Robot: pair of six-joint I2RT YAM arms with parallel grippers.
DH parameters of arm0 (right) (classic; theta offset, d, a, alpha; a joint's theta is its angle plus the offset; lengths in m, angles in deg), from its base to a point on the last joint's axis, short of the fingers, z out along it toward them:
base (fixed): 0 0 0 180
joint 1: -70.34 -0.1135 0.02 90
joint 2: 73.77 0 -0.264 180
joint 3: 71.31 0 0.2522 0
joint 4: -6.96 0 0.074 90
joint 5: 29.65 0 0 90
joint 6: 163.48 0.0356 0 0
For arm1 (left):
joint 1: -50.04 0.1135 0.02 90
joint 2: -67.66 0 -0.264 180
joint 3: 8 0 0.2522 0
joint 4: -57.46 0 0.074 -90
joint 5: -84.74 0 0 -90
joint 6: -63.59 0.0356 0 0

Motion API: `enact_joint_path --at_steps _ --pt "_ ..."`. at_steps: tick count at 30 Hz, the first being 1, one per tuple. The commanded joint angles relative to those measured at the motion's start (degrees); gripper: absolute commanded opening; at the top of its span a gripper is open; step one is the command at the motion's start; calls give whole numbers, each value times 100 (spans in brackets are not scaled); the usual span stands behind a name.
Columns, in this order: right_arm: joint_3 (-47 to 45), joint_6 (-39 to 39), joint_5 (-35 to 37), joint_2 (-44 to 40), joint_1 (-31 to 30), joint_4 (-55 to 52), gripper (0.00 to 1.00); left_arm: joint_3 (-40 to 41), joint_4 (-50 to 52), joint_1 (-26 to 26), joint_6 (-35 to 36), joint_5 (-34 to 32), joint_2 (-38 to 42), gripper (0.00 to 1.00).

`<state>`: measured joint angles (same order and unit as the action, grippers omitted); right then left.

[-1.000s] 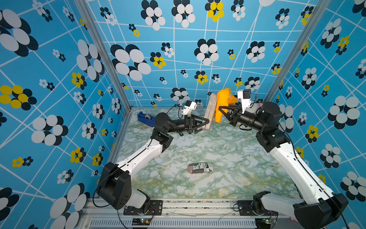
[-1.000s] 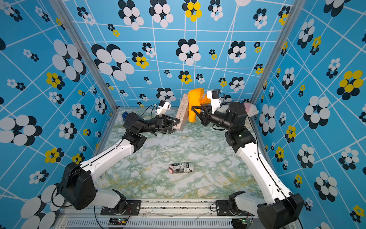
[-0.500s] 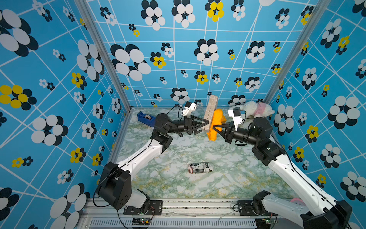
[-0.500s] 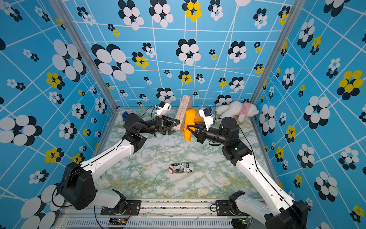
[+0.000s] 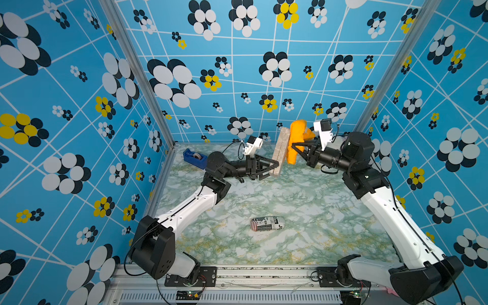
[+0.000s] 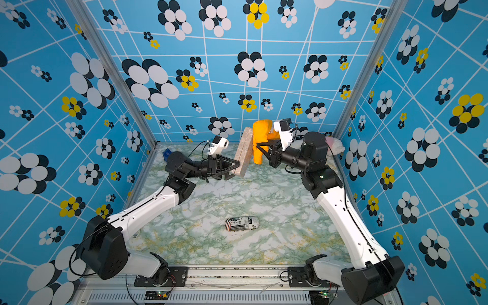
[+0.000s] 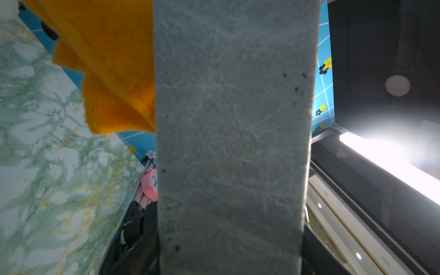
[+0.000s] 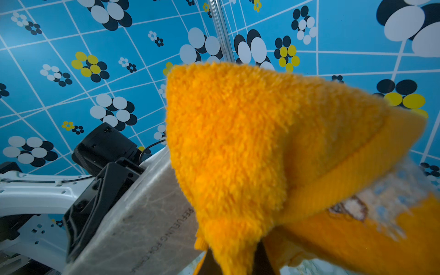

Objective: Wipe the eyeglass case
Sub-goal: Wipe the dirt from the eyeglass case.

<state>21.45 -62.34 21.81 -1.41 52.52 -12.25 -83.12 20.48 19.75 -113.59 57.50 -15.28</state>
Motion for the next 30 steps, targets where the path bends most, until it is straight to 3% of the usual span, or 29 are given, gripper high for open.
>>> enact_joint_path --at_steps 1,5,10,17,25,30 --pt "526 -311 -285 158 114 -132 0 90 -221 -109 72 289 193 0" --pt "618 -345 -470 189 148 -237 0 54 -248 -100 52 315 174 0" --pt "-176 40 -768 -161 76 249 0 -17 -229 -92 60 313 152 0" --pt "-1074 -208 -499 -721 -646 -143 0 -147 -244 -83 2 248 20 0" --pt "-2020 269 -177 -1422 -1571 323 0 -179 -112 -39 66 0 -47 0" --pt "-2128 310 59 -1492 -1864 325 0 -187 -76 -23 80 -51 -100 0"
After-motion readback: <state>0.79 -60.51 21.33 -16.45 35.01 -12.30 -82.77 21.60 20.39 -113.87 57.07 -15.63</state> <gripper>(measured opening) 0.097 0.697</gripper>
